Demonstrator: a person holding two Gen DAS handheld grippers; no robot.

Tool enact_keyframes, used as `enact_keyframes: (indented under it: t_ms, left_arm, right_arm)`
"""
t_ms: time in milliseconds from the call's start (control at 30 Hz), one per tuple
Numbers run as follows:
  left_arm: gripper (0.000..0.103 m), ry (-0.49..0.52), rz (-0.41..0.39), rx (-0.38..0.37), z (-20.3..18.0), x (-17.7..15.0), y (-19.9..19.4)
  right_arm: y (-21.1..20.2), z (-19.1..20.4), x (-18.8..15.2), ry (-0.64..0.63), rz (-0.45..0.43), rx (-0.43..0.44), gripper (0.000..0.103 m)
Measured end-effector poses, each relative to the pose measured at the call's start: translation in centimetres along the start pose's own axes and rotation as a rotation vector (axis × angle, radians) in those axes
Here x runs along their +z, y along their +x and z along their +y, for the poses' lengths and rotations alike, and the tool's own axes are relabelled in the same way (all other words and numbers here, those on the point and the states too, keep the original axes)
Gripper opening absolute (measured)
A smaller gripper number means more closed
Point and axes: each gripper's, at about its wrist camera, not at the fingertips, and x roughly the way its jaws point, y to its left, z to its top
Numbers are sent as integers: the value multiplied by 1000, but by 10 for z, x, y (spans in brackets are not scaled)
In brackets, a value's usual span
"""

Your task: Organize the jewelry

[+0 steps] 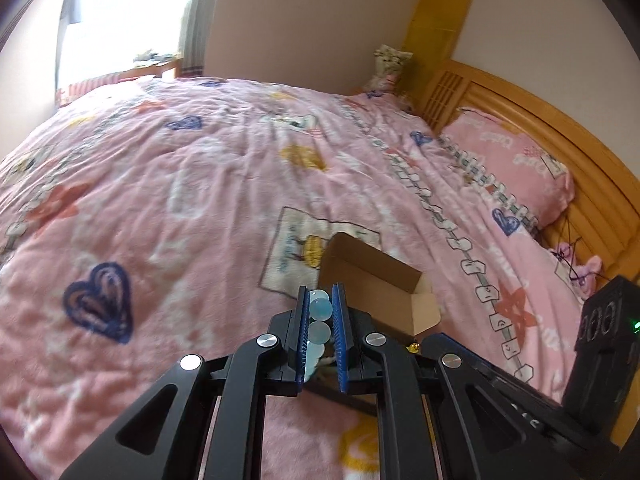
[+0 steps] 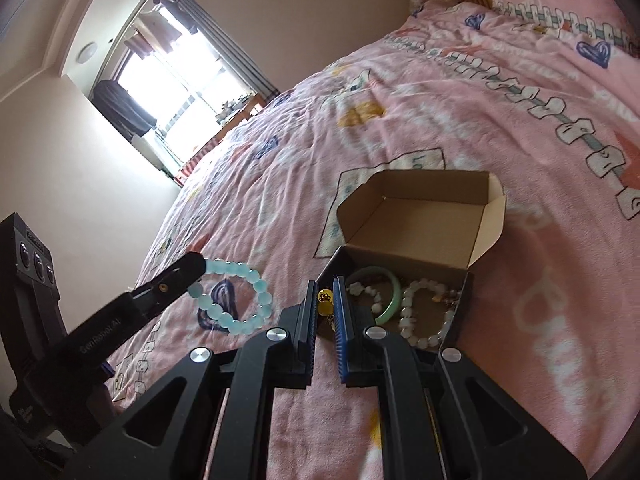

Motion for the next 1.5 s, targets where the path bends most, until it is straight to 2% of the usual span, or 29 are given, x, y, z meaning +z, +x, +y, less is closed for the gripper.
enact_keyframes:
  t_ms: [100,267,633,767,933,1000,1033,1067,1167,1233,1300,1333,1433,1467,1500]
  left_arm:
    - [13,78,4,15,-11,-1,18]
    - [13,65,35,-33,-6,-1,38]
    - [13,107,35,-50,-19,-6,43]
    - [13,137,29,-60,-25,-10,44]
    - [14,155,-2,-79,-29,-9,37]
    - [32,147,-8,-66,-27,-8,36]
    - [53,139,-18,-60,-24,-7,35]
    - [63,137,-27,-52,-23,-6,34]
    - [65,145,-36,-27,-21,-3,30]
    - [71,157,-41,-19,-21,-1,25]
    - [75,177,-58,3,-21,2,17]
    - [79,186,-67,13,-21,2,14]
    - [93,204,-96,20,-19,5,0]
    - [96,205,-103,21,-18,7,-5]
    - [96,206,-104,27,-16,7,-7]
  right_arm:
    - [1,-3,0,6,-19,-53,9]
    - [15,-18,2,33,0,-61,9]
    - [4,-28,10,49,-34,-63,9]
    - [3,-25,13,40,-49,-28,9]
    - [5,-27,13,52,-52,-36,13]
    - [2,-29,14,61,-55,-45,16]
    - [1,-29,14,62,-55,-54,18]
    - [-3,-30,15,61,-58,-68,23]
    - [-15,-27,18,40,-72,-108,33]
    - [-24,-23,21,16,-82,-134,40]
    - [-39,-16,23,-13,-112,-156,55]
    - [-43,-14,24,-21,-118,-158,58]
    - [-59,-6,25,-58,-136,-171,74]
    - [-63,-2,25,-73,-138,-182,85]
    - [-65,1,25,-87,-133,-191,91]
